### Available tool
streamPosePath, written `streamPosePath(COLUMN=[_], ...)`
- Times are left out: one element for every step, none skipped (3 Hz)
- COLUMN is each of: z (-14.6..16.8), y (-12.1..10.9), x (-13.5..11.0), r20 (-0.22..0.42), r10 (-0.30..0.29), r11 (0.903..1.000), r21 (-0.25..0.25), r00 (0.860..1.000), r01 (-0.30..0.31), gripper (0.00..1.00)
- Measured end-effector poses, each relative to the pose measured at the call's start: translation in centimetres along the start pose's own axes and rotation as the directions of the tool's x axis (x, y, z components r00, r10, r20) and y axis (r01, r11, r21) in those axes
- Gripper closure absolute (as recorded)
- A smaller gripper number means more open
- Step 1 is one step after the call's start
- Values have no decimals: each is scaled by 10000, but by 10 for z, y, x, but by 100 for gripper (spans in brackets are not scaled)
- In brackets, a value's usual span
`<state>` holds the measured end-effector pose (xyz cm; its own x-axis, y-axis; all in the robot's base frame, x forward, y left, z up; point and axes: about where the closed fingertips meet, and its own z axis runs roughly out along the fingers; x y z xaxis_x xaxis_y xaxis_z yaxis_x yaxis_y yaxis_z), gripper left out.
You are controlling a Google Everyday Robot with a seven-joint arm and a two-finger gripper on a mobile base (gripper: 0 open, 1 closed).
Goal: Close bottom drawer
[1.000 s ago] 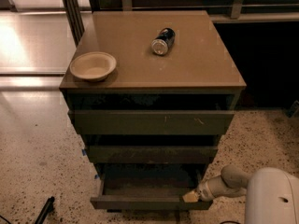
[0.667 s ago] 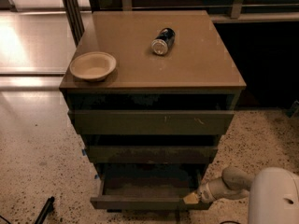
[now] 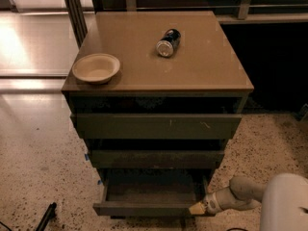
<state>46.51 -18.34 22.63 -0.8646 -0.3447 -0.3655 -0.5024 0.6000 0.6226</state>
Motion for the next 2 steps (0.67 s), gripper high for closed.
streamPosePath(z=[16,15], y=[-17,-17], x=[11,11], r20=[-146,-148], r10=[517,533], r11=[9985,9984], r21=[-199,-202], r00=[9986,9985], r01=[-520,-536], gripper=[100,100])
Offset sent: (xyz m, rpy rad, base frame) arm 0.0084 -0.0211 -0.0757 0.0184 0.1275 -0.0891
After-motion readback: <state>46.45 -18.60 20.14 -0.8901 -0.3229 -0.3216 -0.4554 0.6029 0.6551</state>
